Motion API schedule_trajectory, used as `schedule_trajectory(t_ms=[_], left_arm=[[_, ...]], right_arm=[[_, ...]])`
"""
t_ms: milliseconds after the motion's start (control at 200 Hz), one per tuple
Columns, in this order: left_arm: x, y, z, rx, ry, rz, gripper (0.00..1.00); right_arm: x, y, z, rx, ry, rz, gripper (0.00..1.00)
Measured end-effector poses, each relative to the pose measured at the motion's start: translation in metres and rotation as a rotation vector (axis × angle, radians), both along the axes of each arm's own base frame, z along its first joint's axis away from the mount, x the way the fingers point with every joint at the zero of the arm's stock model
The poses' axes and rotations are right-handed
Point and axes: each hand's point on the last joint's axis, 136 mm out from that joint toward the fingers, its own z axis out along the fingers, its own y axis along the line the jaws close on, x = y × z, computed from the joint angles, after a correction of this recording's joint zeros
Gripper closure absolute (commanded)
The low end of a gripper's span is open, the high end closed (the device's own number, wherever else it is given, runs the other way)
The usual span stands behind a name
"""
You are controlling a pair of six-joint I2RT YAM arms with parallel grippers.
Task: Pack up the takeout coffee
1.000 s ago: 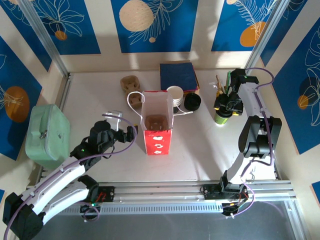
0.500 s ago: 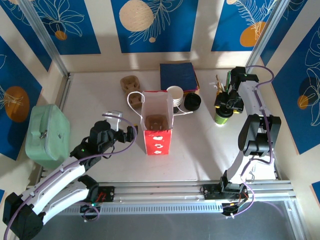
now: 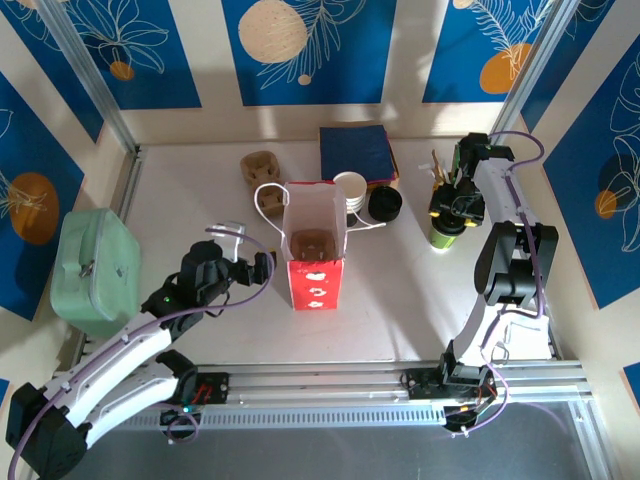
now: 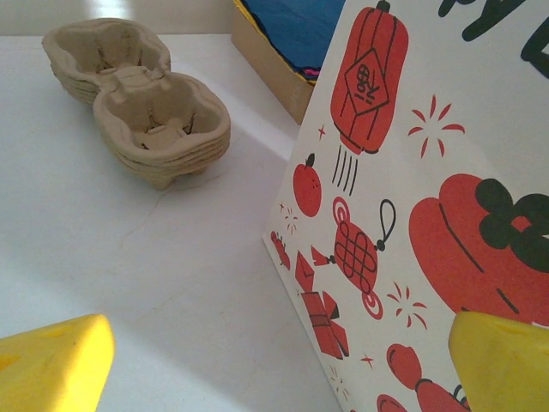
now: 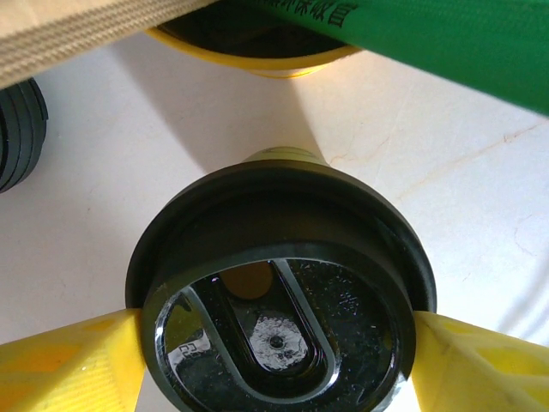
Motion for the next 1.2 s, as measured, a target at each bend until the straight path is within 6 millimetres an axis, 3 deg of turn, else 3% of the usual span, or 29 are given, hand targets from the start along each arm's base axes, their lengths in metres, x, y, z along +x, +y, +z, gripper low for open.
schedule_trajectory(t_ms=[490,815,1196], left_arm=[[0.001,-0.001,-0.002,0.007,0.012,0.000,0.01],[0.002,-0.001,-0.001,0.010,0.017,0.000,0.01],[0.002,-0.002,0.004,0.005,0.012,0.001,0.01]], right_arm=[[-0.002,0.003,-0.005,0.003,0.045,0.016,0.23],[-0.001,0.005,-0.005,-0.001,0.068,0.046,0.31],[-0.016,0.028,0.004,0.006,0.107,0.082,0.31]])
